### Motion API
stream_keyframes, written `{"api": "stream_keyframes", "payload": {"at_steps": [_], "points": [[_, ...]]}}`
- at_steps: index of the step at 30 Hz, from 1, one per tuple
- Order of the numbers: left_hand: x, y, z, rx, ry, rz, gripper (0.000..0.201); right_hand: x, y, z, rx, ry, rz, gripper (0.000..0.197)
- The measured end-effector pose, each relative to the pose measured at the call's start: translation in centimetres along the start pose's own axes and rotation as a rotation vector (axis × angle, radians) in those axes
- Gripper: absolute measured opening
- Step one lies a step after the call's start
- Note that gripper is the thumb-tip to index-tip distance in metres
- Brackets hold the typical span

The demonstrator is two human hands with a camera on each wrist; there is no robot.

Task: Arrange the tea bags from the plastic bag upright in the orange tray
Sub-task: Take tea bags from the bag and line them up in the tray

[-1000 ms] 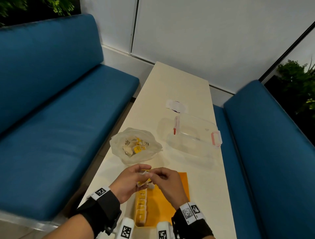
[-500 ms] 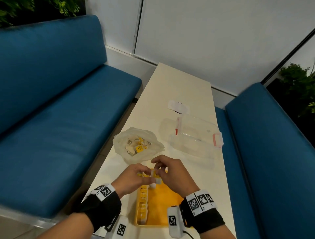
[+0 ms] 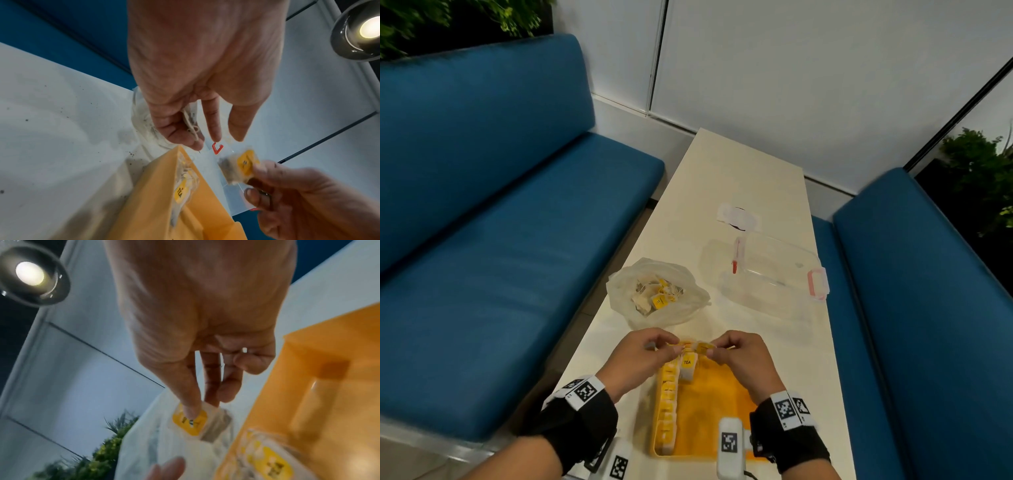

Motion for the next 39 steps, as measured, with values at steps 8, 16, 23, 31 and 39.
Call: {"api": "stream_keyframes", "payload": {"at_steps": [8, 16, 23, 31, 39], "points": [[-0.1, -3.4, -0.1, 0.168, 0.011, 0.187, 0.032, -1.6, 3.8, 1.3, -0.178, -0.227, -0.101, 0.016], [-1.2, -4.9, -0.6, 0.181, -0.02, 0.255, 0.039, -4.2, 6.1, 3.7, -0.312, -0.201, -0.102, 0.012], [-1.1, -5.1, -0.7, 0.195, -0.025, 0.231, 0.04, -5.5, 6.4, 4.5, -0.37, -0.132, 0.025, 0.012], [-1.0, -4.8, -0.6, 0.223, -0.048, 0.233, 0.043, -6.6, 6.8, 5.2, -0.38, -0.039, 0.12, 0.014], [-0.9, -4.2, -0.7, 0.227, -0.065, 0.223, 0.045, -7.0, 7.0, 5.4, -0.385, 0.001, 0.16, 0.017]]}}
Point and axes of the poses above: each hand's wrist, its own z-axis towards the middle knuckle, its own x-axis out of the back of the hand, y = z × x, the point moved 3 cm from there along z, towards the middle knuckle, and after that the axes turned 15 degrees about -x, right-handed, at the moved point
